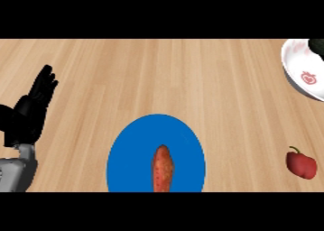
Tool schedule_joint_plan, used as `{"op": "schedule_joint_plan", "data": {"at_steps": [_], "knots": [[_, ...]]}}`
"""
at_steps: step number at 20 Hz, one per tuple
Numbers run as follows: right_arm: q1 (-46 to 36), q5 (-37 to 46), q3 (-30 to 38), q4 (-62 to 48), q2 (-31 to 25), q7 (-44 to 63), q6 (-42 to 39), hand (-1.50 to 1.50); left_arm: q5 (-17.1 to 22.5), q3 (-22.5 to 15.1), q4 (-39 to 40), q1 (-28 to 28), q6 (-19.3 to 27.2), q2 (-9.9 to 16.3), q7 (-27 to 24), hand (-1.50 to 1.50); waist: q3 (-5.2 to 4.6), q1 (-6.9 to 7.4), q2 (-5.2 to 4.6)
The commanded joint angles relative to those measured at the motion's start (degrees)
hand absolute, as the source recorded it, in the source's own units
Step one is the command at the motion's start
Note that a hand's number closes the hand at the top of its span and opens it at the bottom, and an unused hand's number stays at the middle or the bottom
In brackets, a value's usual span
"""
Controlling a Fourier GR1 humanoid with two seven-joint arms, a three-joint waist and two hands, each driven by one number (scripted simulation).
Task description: Pick the squash from the plate and place it in the bowl
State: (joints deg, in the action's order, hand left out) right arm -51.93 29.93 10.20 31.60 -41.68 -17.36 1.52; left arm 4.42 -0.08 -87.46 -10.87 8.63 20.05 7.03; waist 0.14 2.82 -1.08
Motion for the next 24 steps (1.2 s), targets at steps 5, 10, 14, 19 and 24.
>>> {"op": "schedule_joint_plan", "data": {"at_steps": [5,10,14,19,24], "knots": [[-3.3,6.3,-3.1,-15.5,-1.0,5.8,-3.2,-1.50,0.4,0.5,2.0,-0.3,-1.2,-0.4,-1.8,0.00,0.02,1.74,-0.78],[-1.7,5.3,-2.2,-19.1,-2.7,-6.0,-8.3,-1.50,-1.0,-0.4,2.8,-2.9,0.0,-1.3,-0.4,0.00,0.17,0.71,-0.81],[-4.1,-3.8,6.8,-20.8,-4.5,-8.6,-13.1,-1.50,-0.7,0.4,2.8,-1.1,-0.1,-1.3,-1.6,0.00,0.22,0.21,-0.51],[-5.3,-16.2,19.3,-23.9,-5.3,-9.4,-16.5,-1.50,0.0,1.0,1.4,-0.7,-0.8,-0.6,-1.2,0.00,0.38,0.08,-0.40],[-1.0,-19.7,23.0,-26.8,-13.8,-9.1,-26.0,-1.50,-0.3,0.3,0.2,2.1,-1.1,-1.1,-2.5,0.00,0.36,0.33,-0.63]]}}
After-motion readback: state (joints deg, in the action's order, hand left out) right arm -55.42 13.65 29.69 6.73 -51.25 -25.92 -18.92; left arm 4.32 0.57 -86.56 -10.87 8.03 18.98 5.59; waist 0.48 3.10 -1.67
